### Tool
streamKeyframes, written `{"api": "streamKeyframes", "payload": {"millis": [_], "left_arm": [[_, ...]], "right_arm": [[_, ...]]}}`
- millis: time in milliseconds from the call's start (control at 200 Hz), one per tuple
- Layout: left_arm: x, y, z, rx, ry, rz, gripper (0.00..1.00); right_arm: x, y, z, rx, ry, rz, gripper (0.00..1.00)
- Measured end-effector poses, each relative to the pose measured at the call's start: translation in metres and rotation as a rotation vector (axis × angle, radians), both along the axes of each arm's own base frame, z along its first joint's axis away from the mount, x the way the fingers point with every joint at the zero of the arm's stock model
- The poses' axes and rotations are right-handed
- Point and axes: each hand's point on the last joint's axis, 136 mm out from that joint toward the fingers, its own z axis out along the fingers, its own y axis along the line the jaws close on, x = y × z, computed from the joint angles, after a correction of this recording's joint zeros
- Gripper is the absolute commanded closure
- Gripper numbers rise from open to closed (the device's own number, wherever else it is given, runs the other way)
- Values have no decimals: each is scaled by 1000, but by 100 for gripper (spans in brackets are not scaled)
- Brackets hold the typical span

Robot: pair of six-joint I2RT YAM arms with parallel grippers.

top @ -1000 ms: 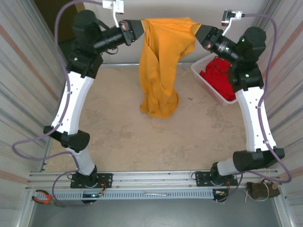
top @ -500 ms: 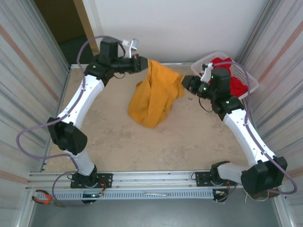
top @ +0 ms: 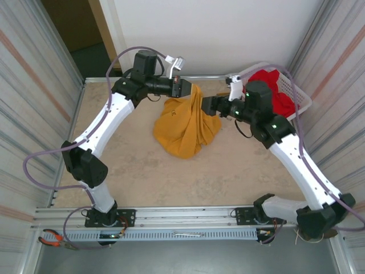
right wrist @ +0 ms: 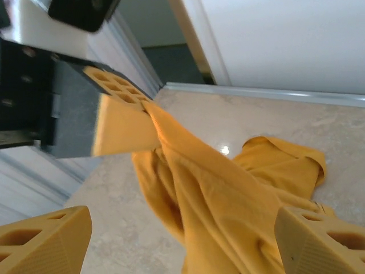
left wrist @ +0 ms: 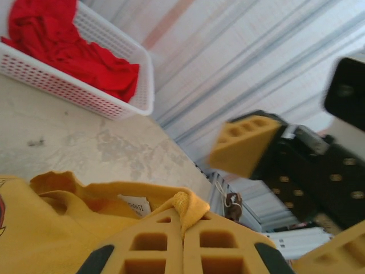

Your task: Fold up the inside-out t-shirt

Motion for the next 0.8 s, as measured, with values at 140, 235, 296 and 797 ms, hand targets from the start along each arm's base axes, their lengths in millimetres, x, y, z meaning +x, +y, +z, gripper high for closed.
{"api": "streamKeyframes", "payload": {"millis": [140, 235, 296, 797], "left_arm": [[-10, -6, 8, -15, -8, -38, 100], [-12, -7, 9, -17, -7, -44, 99], [-9, -5, 8, -10, -13, -31, 79], [-30, 51, -101, 205, -92, 456, 37]], "right_arm": [[22, 17, -39, -83, 53, 30, 53], [30, 22, -58, -109, 89, 42, 100], [32, 23, -61, -108, 99, 50, 100], [1, -10, -8, 43, 48, 23, 100]]}}
